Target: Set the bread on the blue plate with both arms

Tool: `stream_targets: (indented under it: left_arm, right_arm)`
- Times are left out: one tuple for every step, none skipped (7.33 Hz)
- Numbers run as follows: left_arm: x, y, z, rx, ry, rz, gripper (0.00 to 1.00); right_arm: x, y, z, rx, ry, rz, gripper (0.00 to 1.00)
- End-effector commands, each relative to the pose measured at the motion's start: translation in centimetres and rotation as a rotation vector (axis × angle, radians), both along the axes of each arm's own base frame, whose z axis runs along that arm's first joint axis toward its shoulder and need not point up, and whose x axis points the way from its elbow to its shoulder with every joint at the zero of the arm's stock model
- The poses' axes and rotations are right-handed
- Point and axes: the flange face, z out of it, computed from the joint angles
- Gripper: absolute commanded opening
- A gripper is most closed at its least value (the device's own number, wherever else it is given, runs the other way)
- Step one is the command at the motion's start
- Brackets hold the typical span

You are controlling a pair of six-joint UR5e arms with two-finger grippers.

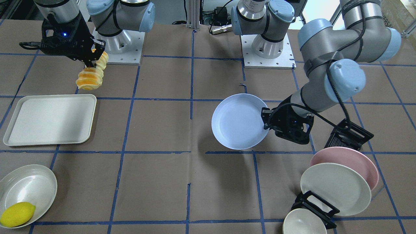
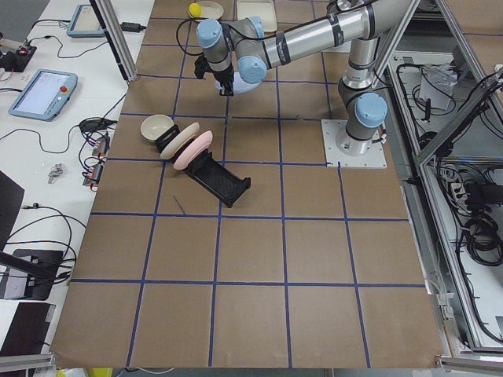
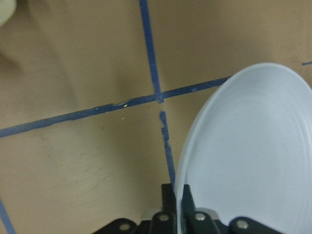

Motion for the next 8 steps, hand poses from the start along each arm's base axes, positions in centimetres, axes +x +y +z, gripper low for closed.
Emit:
stream_targets:
  left_arm:
    - [-7.2, -1.2, -4.2, -0.053, 0.025, -0.084, 0.06]
    - [-9.8, -1.9, -6.2, -0.116, 0.029, -0.109, 0.06]
    - [-11.8, -2.2, -7.3, -0.114, 0.028, -0.087, 0.06]
    - [-12.5, -2.0, -7.9, -0.111, 0.037, -0.09, 0.06]
    - [-12.9, -1.8, -8.1, -0.108, 0.083, -0.076, 0.16]
    - [-12.8, -2.1, -7.4, -0.122, 0.085, -0.057, 0.72]
    - [-11.9, -2.7, -5.8, -0.152, 0.075, -0.028, 1.0]
    - [-8.2, -3.4, -3.6, -0.169, 0.04, 0.025, 1.0]
  right_arm:
    - [0.8, 0.1, 0.1, 0.0, -0.003, 0.016, 0.07]
    - [0.9, -0.2, 0.3, -0.002, -0.004, 0.02, 0.07]
    - [1.0, -0.5, 0.3, 0.0, -0.015, 0.022, 0.07]
    - [1.1, -0.6, 0.3, -0.001, -0.021, 0.02, 0.07]
    - [1.1, -0.6, 0.3, -0.001, -0.021, 0.02, 0.07]
    - [1.1, -0.6, 0.4, -0.003, -0.023, 0.02, 0.07]
    - [1.1, -0.6, 0.3, 0.0, -0.026, 0.02, 0.07]
    - [1.2, -0.6, 0.3, -0.002, -0.035, 0.02, 0.07]
